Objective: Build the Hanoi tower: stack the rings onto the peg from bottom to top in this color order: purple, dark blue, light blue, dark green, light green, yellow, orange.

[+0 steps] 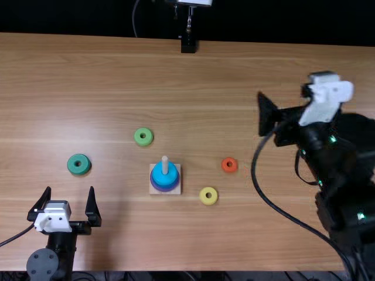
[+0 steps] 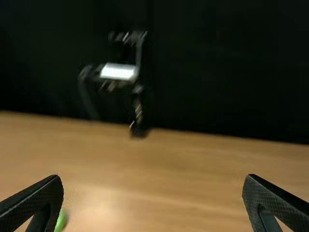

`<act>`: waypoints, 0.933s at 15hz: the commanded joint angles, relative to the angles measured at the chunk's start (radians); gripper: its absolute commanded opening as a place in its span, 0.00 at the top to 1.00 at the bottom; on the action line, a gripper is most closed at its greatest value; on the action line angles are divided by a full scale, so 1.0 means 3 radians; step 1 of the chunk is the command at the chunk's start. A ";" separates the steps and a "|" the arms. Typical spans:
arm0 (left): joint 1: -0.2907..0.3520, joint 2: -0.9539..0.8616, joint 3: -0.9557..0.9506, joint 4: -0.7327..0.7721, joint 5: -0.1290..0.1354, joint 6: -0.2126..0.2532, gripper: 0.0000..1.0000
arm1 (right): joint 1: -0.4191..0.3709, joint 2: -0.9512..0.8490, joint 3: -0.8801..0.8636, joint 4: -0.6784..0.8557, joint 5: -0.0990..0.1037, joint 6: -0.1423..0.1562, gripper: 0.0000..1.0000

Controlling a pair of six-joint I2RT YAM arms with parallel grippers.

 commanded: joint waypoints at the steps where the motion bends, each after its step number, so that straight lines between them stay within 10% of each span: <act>1: -0.0020 -0.0036 -0.0110 -0.0008 -0.0005 0.0009 0.00 | -0.0105 -0.0196 -0.0543 0.0298 0.0006 -0.0013 0.00; 6: -0.0015 -0.0036 -0.0110 -0.0008 0.0002 0.0015 0.00 | -0.0401 -0.1648 -0.2312 0.1826 0.0031 -0.0007 0.00; 14: -0.0015 -0.0036 -0.0110 -0.0008 0.0002 0.0015 0.00 | -0.0437 -0.3535 -0.3555 0.1967 0.0024 -0.0013 0.00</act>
